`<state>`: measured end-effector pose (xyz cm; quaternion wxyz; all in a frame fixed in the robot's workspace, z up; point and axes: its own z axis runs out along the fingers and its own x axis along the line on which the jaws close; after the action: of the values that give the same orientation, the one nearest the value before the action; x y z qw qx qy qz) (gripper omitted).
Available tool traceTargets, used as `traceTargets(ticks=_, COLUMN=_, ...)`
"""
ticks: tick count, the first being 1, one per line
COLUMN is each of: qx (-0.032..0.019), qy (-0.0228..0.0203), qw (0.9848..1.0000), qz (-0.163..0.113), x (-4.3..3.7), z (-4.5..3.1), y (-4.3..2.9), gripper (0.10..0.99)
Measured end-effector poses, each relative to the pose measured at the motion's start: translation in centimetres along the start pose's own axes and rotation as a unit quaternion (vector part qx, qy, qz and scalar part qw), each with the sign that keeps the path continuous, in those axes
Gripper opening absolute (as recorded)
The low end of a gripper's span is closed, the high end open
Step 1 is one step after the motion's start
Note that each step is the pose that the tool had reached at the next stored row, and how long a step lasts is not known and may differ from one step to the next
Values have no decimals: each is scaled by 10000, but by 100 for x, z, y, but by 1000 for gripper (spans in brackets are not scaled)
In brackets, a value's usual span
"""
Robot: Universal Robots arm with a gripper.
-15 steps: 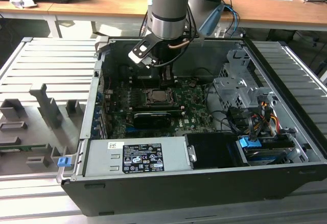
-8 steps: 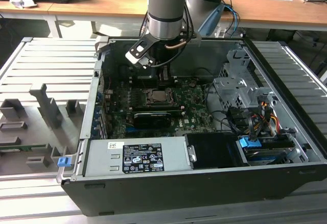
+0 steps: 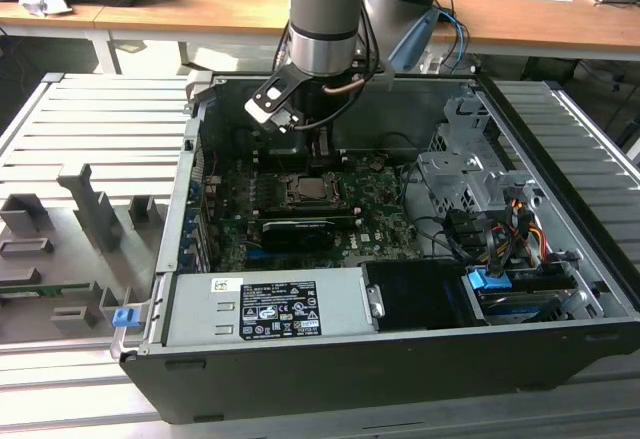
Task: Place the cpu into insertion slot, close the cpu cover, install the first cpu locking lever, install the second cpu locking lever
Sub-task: 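Install the first cpu locking lever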
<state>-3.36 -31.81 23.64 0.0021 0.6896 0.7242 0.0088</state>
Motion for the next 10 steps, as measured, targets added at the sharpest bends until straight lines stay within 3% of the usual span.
traceTargets(ticks=10, qx=0, qy=-11, qw=10000, qz=0, x=1, z=-48, y=1, gripper=106)
